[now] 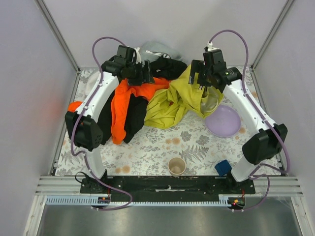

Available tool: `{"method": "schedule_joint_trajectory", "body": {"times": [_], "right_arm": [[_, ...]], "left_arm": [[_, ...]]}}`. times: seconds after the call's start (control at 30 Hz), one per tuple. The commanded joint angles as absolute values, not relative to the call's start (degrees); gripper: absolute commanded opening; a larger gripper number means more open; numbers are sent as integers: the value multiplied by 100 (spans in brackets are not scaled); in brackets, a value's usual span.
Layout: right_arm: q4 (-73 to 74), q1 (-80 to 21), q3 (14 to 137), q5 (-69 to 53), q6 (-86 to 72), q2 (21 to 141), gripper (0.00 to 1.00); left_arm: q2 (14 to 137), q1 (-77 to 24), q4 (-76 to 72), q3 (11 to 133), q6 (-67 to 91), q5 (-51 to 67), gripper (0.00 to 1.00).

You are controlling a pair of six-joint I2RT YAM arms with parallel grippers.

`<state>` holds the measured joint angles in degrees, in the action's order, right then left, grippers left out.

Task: Pick out a specific cloth from the pile

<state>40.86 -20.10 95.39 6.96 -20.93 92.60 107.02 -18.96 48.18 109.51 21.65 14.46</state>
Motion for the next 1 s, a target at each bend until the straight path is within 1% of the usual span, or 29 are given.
{"method": "schedule_joint_trajectory", "body": {"times": [0.0,0.07,0.17,0.27,0.4,0.5,0.6,0.7,0.8,0.9,0.97], "right_arm": [[5789,-1917,10607,2221,-2154,9895,98],[6195,-1750,10723,2443,-2136,9941,98],[6328,-1451,10460,2365,-2083,9669,98],[6468,-1283,10249,2092,-2100,9370,98],[6460,-1274,10002,1689,-2206,9001,98],[6372,-1344,10124,1302,-2110,8991,98],[6153,-1695,10370,784,-1891,9192,98],[5977,-2126,10503,440,-1715,9666,98],[5714,-2460,10485,798,-1425,10211,98],[5442,-2479,10643,1072,-1231,10669,98],[5265,-2487,10792,1116,-1029,10993,98]], "left_arm": [[10845,-2109,5150,11531,1644,1529,82],[10863,-2127,5150,11601,1617,1538,82],[10986,-2144,5203,11637,1573,1433,82],[11205,-2136,5466,11628,1503,1109,82],[11460,-2145,5502,11269,1459,713,82],[11584,-2110,5502,10952,1371,362,82],[11593,-1943,5467,10557,1362,88,82],[11497,-1574,5309,10083,1424,35,82],[11356,-1092,5247,9695,1503,26,82],[11171,-547,5221,9344,1582,18,82],[11083,-274,5168,9203,1556,210,81]]}}
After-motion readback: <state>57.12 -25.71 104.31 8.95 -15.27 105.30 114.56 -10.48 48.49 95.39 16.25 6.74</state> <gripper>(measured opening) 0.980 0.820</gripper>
